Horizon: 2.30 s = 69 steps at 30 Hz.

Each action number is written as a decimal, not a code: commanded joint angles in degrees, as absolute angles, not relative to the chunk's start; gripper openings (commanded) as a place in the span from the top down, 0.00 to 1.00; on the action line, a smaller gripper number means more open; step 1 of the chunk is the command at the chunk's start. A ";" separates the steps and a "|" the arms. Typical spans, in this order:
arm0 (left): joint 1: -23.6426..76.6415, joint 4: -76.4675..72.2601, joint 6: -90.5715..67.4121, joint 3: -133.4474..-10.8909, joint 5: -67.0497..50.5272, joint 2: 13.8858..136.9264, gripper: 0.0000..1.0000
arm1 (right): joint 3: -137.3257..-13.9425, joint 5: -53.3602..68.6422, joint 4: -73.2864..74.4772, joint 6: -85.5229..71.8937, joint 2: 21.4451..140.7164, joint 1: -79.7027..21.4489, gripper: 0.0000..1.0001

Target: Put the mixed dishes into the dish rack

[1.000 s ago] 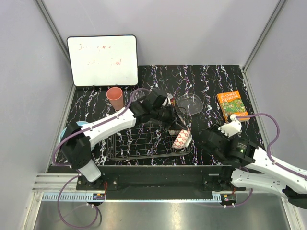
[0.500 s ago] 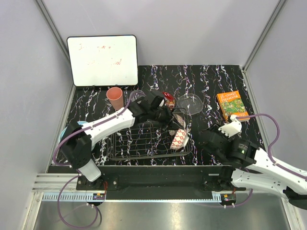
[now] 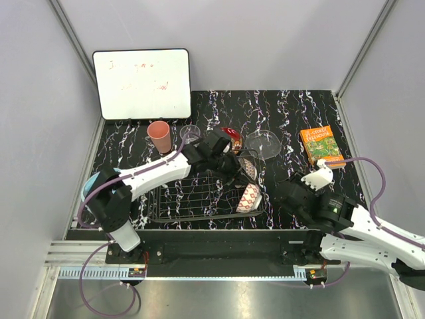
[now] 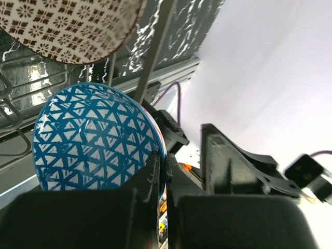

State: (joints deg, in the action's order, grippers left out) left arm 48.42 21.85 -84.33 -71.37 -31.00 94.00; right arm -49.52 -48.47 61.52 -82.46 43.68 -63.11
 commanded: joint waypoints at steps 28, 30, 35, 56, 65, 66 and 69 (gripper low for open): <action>47.64 36.82 -53.19 -80.24 -47.10 93.34 0.01 | -51.15 -47.90 59.86 -79.37 44.65 -63.46 0.62; 45.71 38.67 -50.03 -80.94 -47.38 92.64 0.01 | -51.94 -47.64 59.24 -77.53 45.61 -63.46 0.62; 39.49 39.89 -44.49 -87.61 -45.88 91.32 0.01 | -55.10 -44.75 54.76 -70.86 50.79 -63.54 0.59; 10.72 62.22 -6.78 -86.40 -32.35 79.81 0.01 | -88.77 -40.70 83.93 -60.38 95.10 -66.97 0.54; 10.55 63.90 -3.95 -83.94 -28.91 79.72 0.01 | -89.73 -39.64 90.52 -61.87 94.57 -69.43 0.53; 10.55 63.98 -4.04 -83.59 -29.53 79.89 0.01 | -89.91 -39.64 91.66 -61.96 94.92 -69.69 0.53; 10.55 63.72 -4.31 -82.53 -30.06 79.98 0.01 | -89.21 -38.85 92.37 -62.31 95.80 -70.13 0.53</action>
